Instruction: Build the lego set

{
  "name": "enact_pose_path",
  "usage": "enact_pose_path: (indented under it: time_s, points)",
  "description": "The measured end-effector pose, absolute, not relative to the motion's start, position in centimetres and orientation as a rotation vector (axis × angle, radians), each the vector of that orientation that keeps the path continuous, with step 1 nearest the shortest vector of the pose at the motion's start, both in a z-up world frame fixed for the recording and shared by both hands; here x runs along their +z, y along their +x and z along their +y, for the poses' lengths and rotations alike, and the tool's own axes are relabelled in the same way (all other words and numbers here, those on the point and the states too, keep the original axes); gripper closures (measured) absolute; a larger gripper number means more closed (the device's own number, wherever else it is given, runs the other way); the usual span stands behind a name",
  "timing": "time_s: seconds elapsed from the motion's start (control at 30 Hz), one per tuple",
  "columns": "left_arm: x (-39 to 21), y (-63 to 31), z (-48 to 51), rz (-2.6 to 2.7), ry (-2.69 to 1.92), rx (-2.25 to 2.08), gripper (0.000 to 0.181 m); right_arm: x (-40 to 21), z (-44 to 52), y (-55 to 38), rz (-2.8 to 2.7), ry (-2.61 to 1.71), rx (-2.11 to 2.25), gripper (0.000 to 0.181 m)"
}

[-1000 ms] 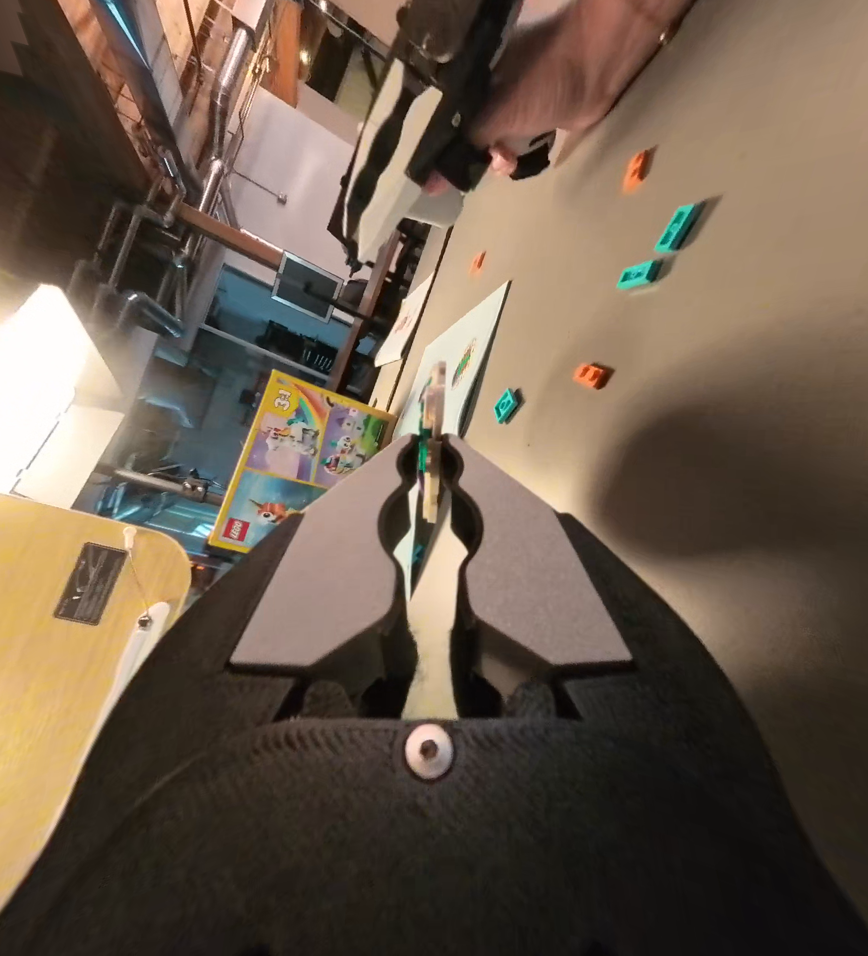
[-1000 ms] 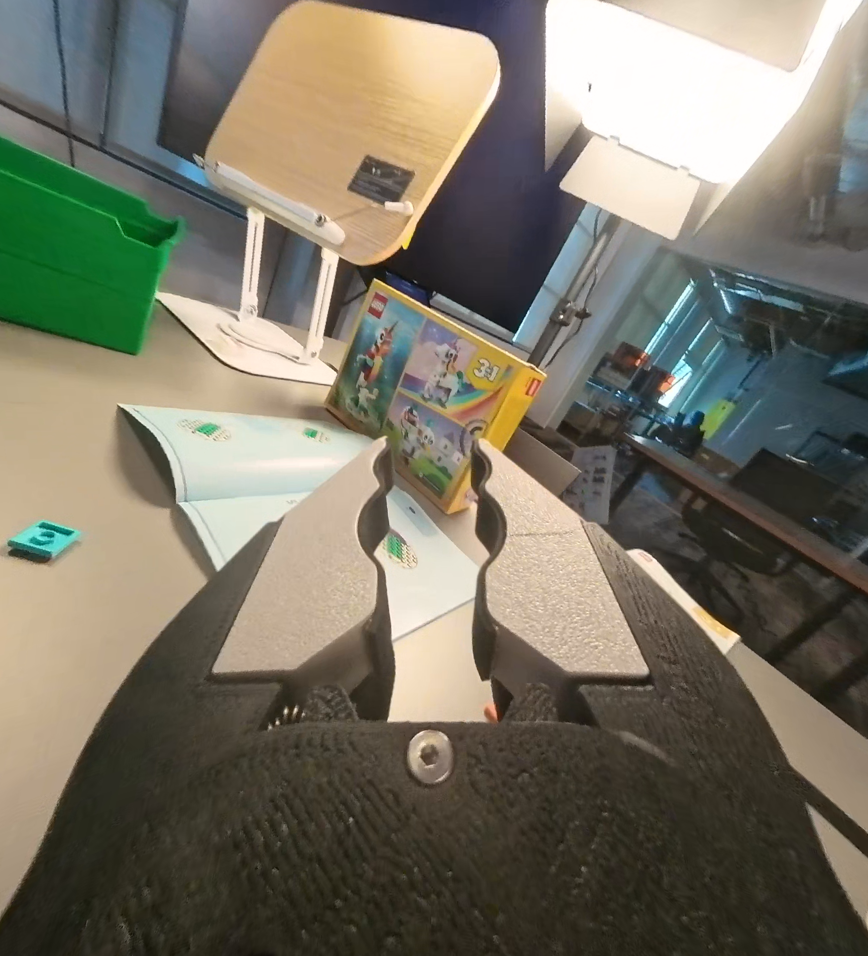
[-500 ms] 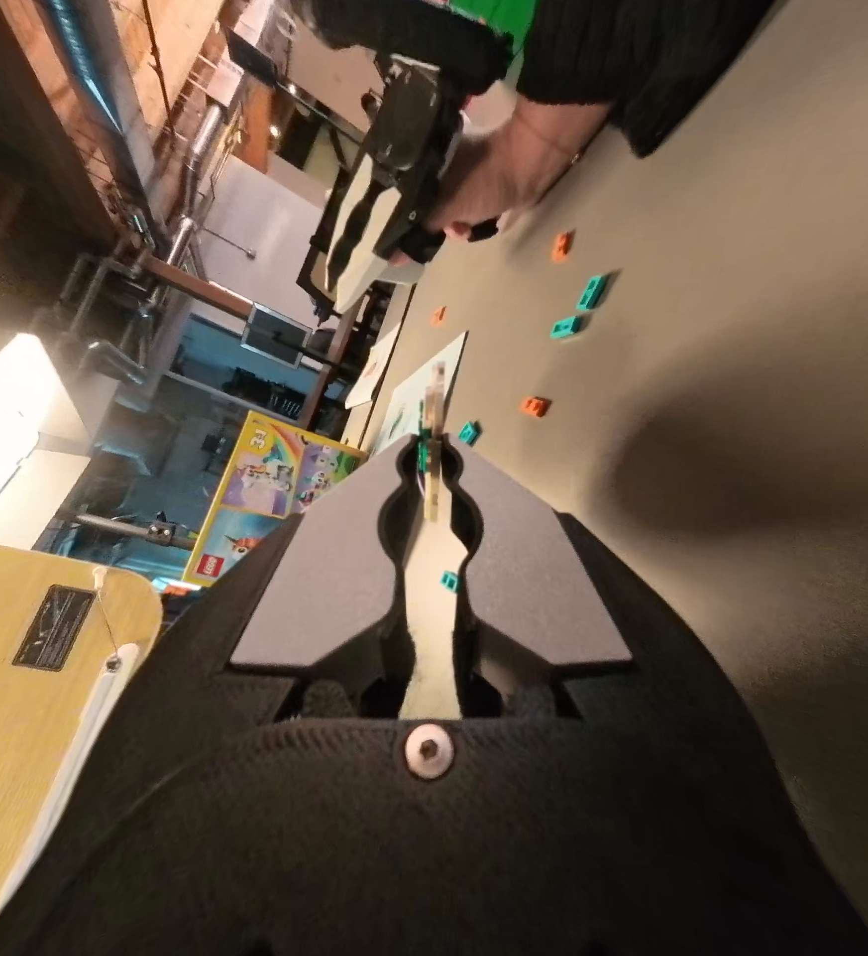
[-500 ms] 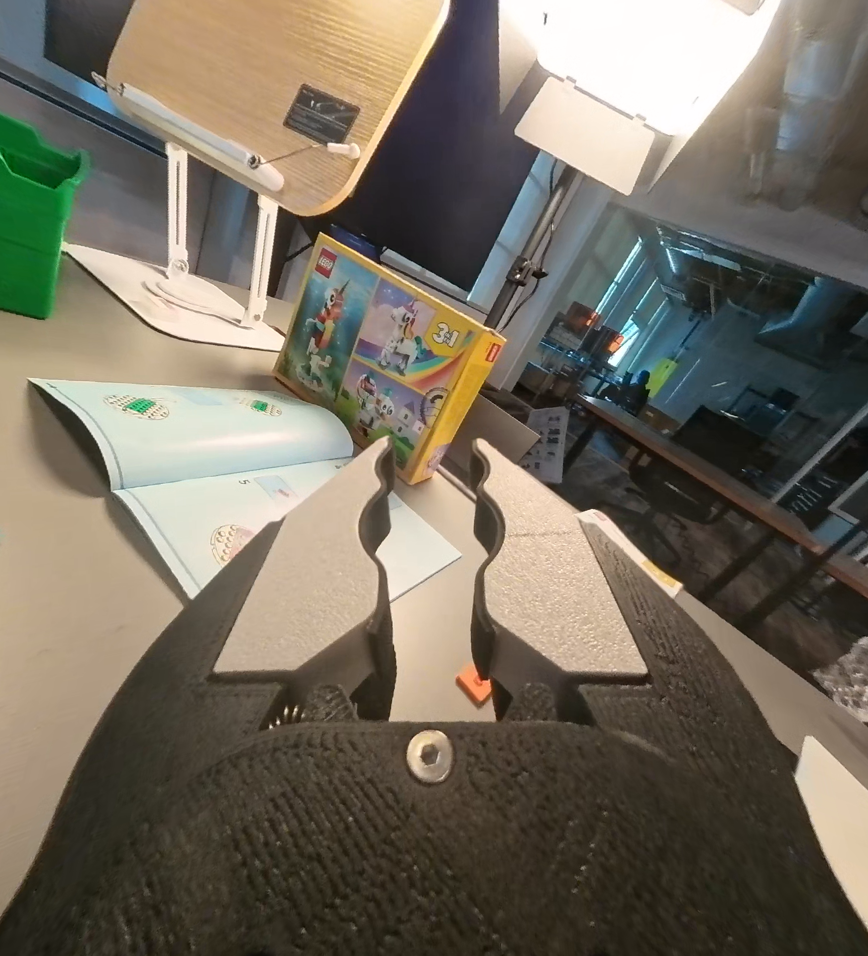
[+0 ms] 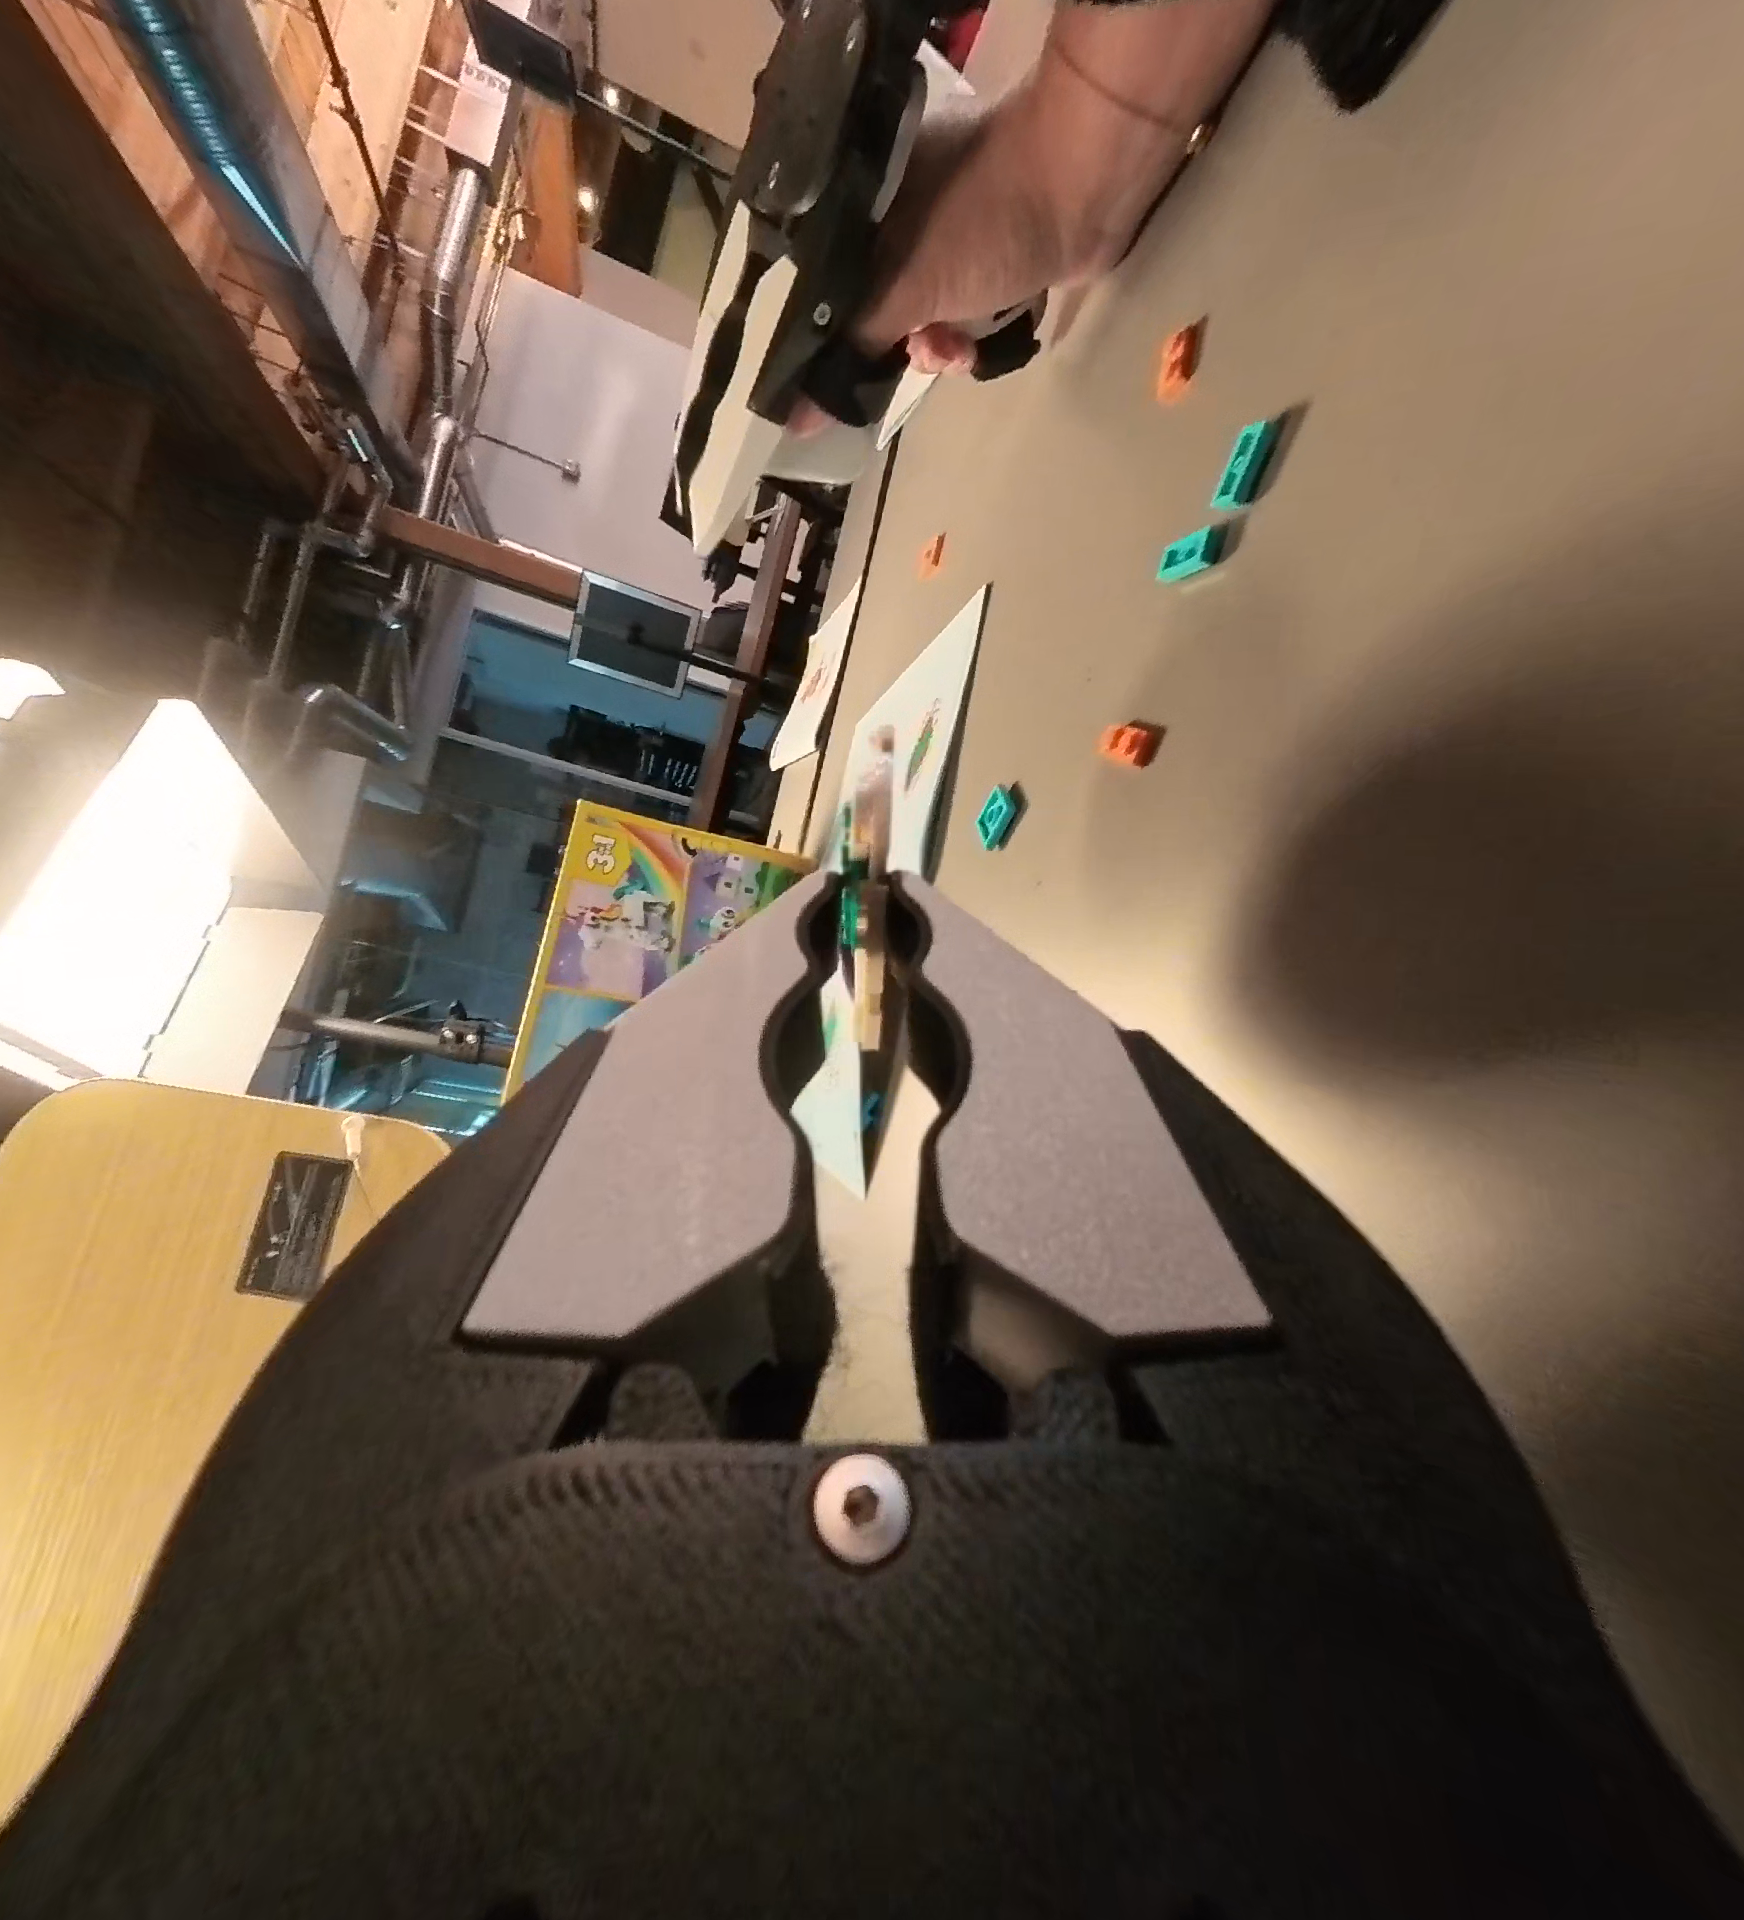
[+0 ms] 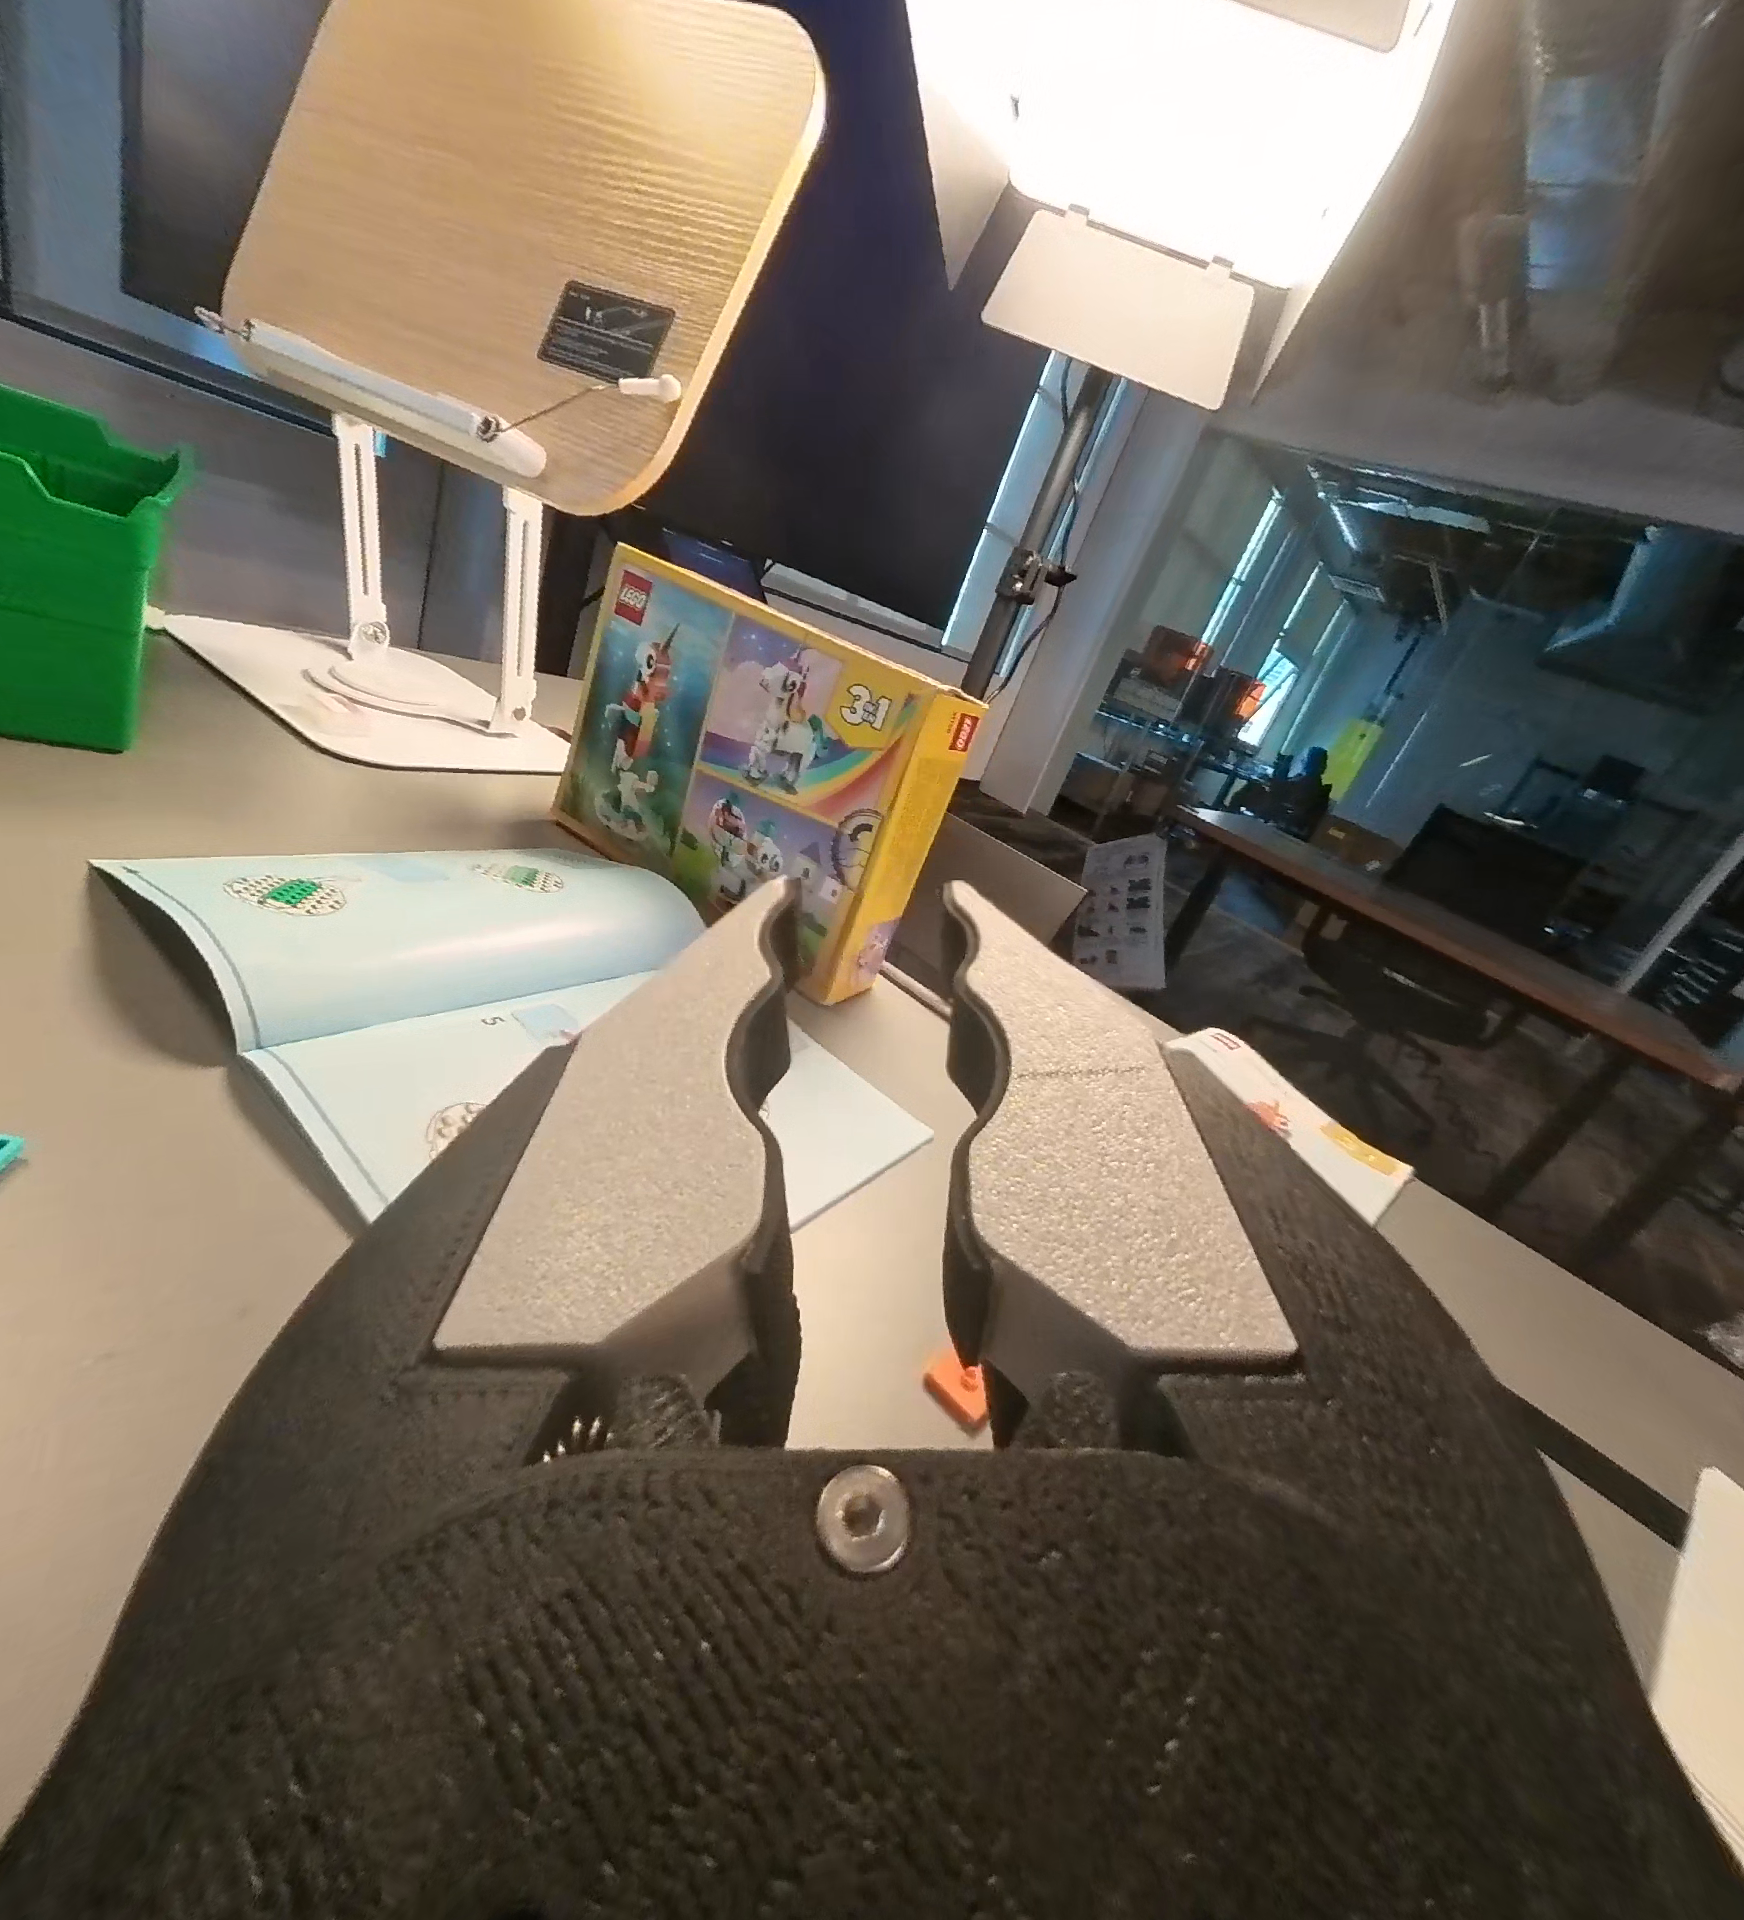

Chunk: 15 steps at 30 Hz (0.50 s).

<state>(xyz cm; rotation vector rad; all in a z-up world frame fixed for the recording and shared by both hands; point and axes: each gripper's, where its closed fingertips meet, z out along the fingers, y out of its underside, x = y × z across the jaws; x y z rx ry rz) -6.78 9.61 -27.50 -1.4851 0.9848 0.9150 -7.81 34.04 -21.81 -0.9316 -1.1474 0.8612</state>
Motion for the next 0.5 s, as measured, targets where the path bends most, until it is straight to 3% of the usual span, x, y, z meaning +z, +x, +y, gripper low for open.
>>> enact_pose_path:
  time_s: [0.3,0.5]
  points:
    - [-28.2,-8.0,9.6,1.028,-1.522,1.06,0.174,-22.5,32.2,-8.4,-1.277,-0.869,0.865,0.157]
    - [-28.5,-8.6,9.5,1.018,-1.56,1.065,0.174,-27.7,24.5,-5.6,-1.987,-1.005,0.949,0.152]
